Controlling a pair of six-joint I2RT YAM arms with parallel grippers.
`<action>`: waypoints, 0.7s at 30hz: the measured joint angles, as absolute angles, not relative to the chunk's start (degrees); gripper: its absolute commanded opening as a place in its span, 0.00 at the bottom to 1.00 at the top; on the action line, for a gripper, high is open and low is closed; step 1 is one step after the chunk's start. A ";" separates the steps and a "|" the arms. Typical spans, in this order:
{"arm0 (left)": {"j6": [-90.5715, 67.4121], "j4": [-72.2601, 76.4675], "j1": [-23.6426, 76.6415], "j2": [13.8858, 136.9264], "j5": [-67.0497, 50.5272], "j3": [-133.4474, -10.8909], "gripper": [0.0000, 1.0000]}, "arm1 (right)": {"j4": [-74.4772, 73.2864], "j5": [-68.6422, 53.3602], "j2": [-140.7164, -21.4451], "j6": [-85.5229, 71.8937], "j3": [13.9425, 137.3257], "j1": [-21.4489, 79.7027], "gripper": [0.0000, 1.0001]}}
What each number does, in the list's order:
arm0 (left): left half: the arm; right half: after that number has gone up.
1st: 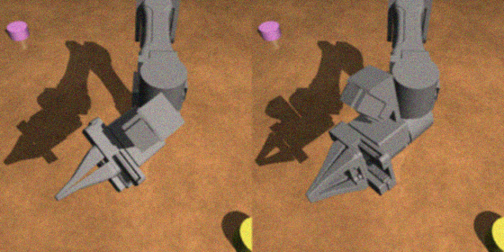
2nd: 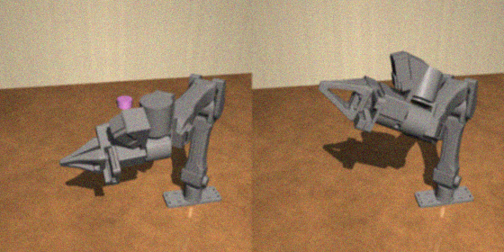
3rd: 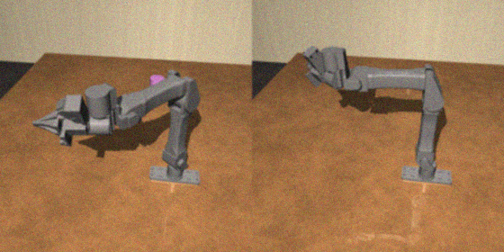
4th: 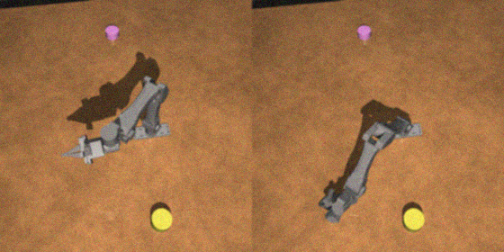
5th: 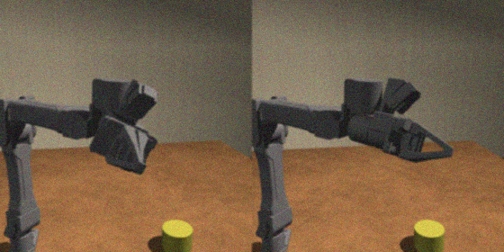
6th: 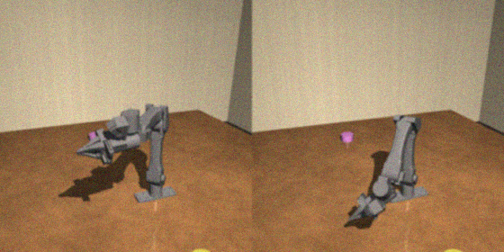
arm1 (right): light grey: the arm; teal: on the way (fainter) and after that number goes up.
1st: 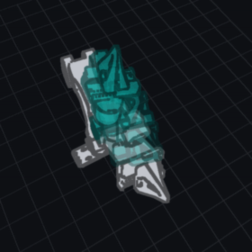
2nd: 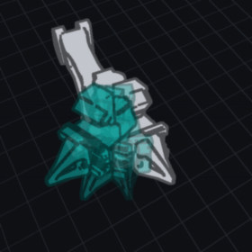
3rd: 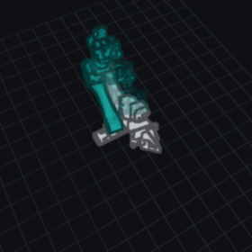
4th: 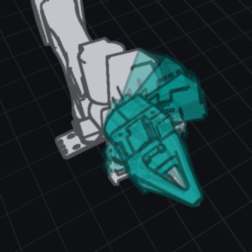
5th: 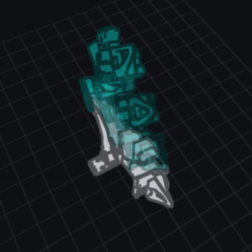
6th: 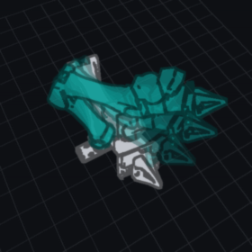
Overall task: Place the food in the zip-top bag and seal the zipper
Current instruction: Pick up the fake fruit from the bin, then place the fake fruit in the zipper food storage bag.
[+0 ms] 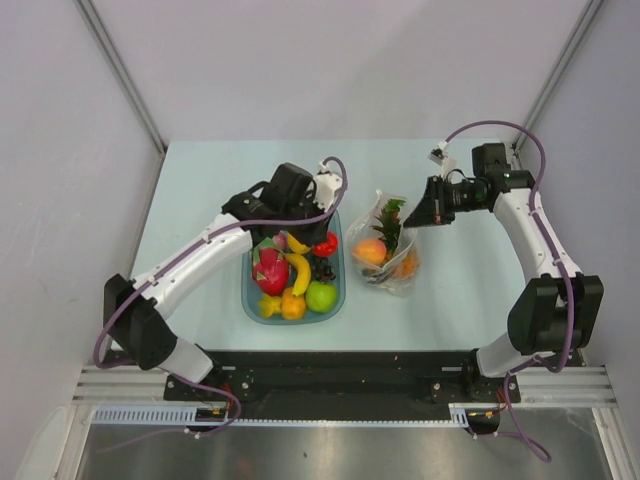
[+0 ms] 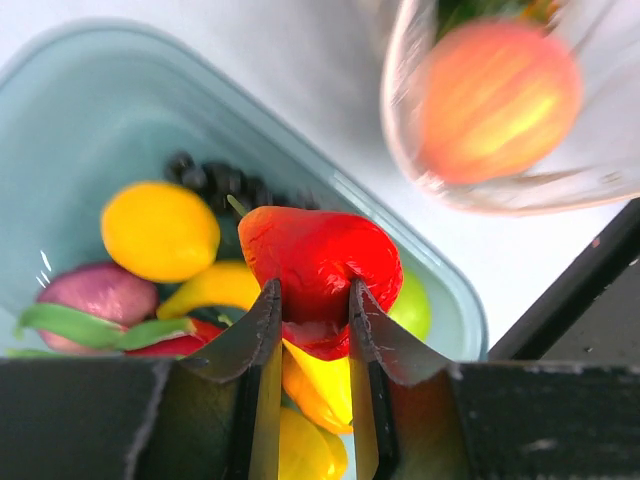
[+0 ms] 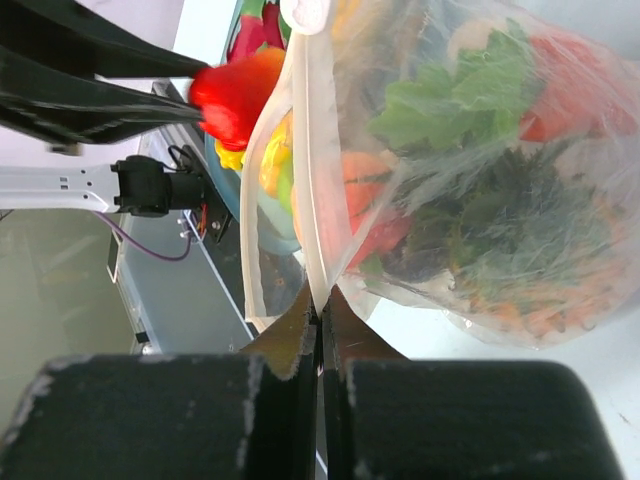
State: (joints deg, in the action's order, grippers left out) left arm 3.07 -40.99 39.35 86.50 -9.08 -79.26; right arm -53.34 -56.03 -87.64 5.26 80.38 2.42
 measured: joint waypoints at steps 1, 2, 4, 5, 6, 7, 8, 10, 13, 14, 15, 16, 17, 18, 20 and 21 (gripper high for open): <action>3.09 -40.75 39.35 86.08 -9.52 -80.07 0.15 | -53.36 -56.03 -87.81 5.41 80.53 2.61 0.00; 3.11 -40.49 39.35 85.67 -10.11 -81.12 0.15 | -53.49 -56.07 -87.90 5.67 80.66 2.81 0.00; 3.44 -39.55 39.51 85.19 -11.46 -83.85 0.15 | -53.91 -56.18 -88.09 6.20 81.08 3.25 0.00; 3.66 -39.24 39.75 85.17 -12.36 -85.71 0.16 | -54.22 -56.23 -88.25 6.42 81.41 3.38 0.00; 4.01 -38.46 40.07 85.17 -12.95 -87.55 0.16 | -54.52 -56.23 -88.38 6.70 81.71 3.55 0.00; 4.29 -37.43 40.53 85.14 -13.76 -89.17 0.16 | -54.89 -56.23 -88.51 7.05 82.06 3.66 0.00; 4.60 -36.38 41.15 85.03 -14.39 -90.43 0.16 | -55.18 -56.25 -88.62 7.38 82.35 3.77 0.00; 4.99 -34.52 42.48 84.93 -15.62 -91.88 0.16 | -55.70 -56.27 -88.62 7.86 82.61 3.86 0.00; 5.06 -31.83 44.36 85.52 -17.41 -92.38 0.16 | -56.36 -56.27 -88.66 8.56 82.91 3.86 0.00; 5.06 -31.05 44.88 86.08 -18.13 -92.38 0.15 | -56.53 -56.27 -88.66 8.71 82.96 3.86 0.00; 5.10 -30.09 45.36 87.09 -18.85 -92.38 0.15 | -56.77 -56.29 -88.66 8.84 82.98 3.86 0.00; 5.10 -29.56 45.60 88.01 -19.31 -92.38 0.15 | -56.93 -56.29 -88.66 8.88 82.98 3.86 0.00; 5.13 -28.84 45.91 89.23 -19.94 -92.38 0.16 | -57.06 -56.34 -88.66 8.93 82.98 3.86 0.00; 5.19 -28.29 46.15 90.28 -20.18 -92.38 0.15 | -57.21 -56.42 -88.66 8.99 82.98 3.86 0.00; 5.15 -27.16 46.52 93.01 -20.49 -92.36 0.16 | -57.39 -56.55 -88.66 9.10 83.00 3.86 0.00; 5.10 -26.50 46.72 94.45 -20.62 -92.36 0.17 | -57.49 -56.82 -88.68 9.13 83.00 3.86 0.00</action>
State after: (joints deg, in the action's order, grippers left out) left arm 5.10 -26.50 46.72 94.45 -20.62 -92.36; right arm -57.49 -56.82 -88.68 9.13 83.00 3.86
